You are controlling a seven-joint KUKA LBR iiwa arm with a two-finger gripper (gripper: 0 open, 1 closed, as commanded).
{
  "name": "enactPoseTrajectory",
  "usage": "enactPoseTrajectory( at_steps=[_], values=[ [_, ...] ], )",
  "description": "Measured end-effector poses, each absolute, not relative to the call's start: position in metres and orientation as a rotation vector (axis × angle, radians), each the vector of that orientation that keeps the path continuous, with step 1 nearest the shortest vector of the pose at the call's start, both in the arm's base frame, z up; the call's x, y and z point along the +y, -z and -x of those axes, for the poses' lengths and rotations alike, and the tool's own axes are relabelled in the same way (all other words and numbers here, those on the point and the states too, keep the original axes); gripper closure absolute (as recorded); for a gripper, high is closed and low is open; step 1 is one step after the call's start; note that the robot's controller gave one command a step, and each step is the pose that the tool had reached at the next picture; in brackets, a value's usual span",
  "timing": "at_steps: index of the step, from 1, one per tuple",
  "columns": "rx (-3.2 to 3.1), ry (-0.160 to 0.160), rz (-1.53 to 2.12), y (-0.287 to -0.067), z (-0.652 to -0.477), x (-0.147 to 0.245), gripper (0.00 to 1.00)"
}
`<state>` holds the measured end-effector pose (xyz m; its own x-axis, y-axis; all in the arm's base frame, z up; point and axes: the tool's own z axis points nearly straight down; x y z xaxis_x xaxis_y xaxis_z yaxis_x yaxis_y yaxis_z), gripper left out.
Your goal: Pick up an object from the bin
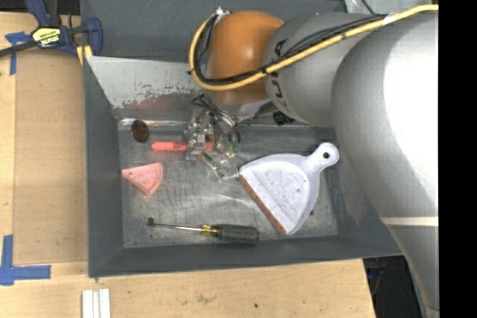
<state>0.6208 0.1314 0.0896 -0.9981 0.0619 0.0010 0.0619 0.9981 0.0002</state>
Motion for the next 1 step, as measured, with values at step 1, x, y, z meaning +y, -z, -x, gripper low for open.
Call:
enactPoseTrajectory(
  at_steps=[1],
  values=[
    [-3.138,0.0,0.098,-0.1087,-0.6208,0.1313,1.0]
  ],
)
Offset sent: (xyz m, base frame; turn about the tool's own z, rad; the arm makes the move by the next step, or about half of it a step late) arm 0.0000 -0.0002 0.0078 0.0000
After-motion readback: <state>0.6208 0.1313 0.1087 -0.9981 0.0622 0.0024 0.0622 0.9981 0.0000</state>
